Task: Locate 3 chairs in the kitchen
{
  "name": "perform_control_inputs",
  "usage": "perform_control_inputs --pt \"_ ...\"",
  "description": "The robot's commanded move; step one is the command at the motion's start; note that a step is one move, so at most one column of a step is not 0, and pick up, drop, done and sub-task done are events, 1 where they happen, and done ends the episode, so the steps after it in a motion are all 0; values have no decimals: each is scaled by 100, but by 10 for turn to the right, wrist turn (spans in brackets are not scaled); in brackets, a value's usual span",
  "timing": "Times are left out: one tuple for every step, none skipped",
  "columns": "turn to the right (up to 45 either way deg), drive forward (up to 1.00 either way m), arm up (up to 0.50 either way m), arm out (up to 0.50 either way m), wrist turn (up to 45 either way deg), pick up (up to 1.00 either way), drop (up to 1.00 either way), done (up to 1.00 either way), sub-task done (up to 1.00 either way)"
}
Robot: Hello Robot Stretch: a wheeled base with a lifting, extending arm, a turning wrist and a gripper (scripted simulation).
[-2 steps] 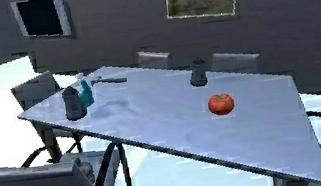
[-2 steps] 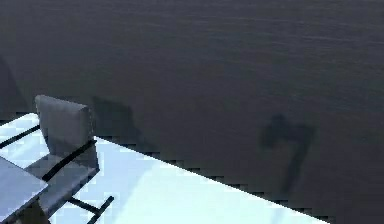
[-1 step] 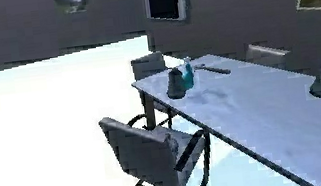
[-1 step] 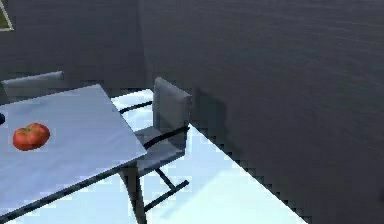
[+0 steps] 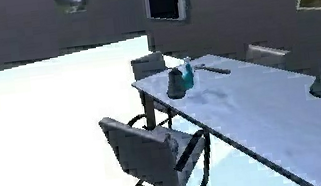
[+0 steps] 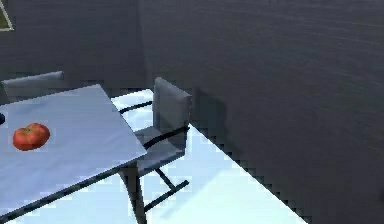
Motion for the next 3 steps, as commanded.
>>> perform_control_inputs --pt "450 0 0 0 0 0 0 0 0" --pt "450 0 0 0 0 0 0 0 0" --pt "420 0 0 0 0 0 0 0 0"
